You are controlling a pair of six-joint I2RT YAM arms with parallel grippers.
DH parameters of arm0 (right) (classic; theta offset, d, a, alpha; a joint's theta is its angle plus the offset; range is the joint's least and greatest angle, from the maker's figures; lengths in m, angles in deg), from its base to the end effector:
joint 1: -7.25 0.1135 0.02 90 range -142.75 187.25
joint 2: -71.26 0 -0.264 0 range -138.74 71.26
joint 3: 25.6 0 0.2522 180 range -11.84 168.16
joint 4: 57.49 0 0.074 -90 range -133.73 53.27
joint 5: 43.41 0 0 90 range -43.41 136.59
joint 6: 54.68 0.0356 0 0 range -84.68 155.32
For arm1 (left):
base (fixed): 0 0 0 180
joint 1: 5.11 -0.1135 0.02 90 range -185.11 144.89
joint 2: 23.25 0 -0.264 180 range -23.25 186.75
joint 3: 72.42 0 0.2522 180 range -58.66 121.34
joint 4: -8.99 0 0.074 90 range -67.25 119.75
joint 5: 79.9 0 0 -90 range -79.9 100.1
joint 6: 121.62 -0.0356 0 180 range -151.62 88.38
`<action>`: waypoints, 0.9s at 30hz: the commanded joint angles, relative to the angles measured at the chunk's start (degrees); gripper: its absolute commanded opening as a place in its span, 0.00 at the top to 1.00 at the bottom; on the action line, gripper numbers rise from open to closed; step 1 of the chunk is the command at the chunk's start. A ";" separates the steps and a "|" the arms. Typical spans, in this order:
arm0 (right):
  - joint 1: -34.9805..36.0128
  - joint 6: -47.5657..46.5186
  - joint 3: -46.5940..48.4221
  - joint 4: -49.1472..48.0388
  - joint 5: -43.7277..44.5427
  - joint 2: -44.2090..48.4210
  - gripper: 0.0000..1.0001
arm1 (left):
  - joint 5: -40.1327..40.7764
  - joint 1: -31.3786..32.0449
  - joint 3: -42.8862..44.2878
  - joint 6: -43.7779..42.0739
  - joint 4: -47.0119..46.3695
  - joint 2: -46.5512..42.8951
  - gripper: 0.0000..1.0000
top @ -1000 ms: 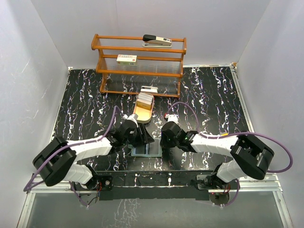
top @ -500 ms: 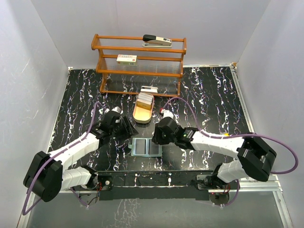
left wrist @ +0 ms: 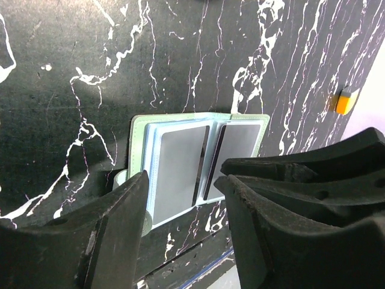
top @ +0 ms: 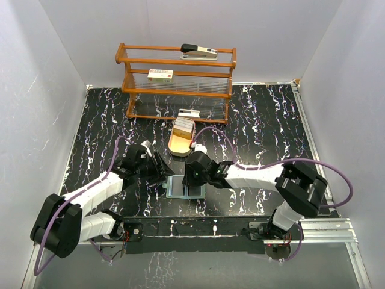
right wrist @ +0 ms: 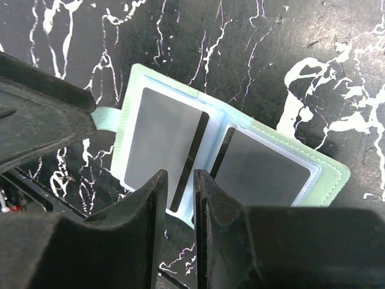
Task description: Put the credit cards into the card holder
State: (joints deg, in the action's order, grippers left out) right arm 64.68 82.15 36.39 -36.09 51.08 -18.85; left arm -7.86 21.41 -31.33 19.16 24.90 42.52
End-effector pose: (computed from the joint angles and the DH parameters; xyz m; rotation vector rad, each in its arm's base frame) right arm 0.1714 0.2631 0.1754 -0.2000 2.5567 0.6847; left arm 0.1944 -0.1093 0.1788 -0.3426 2.4464 -1.0120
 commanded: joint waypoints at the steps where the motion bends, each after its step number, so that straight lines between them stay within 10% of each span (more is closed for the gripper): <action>1: 0.23 0.45 3.00 -3.08 -0.33 -2.51 0.80 | -3.87 -0.67 -1.46 0.63 -2.44 -0.47 0.48; 11: 1.05 0.60 2.02 1.79 2.42 -6.88 1.00 | -6.46 -0.68 -1.88 0.14 -5.33 0.89 0.46; 27: 1.06 1.15 -0.83 -0.53 2.04 -6.67 1.00 | -8.63 -0.69 -3.03 -1.57 -8.98 5.37 0.46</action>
State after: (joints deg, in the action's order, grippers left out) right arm 65.38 83.38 37.44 -36.61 52.08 -24.77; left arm -14.11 21.09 -33.36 18.22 17.60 47.20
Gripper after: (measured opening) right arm 0.007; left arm 0.542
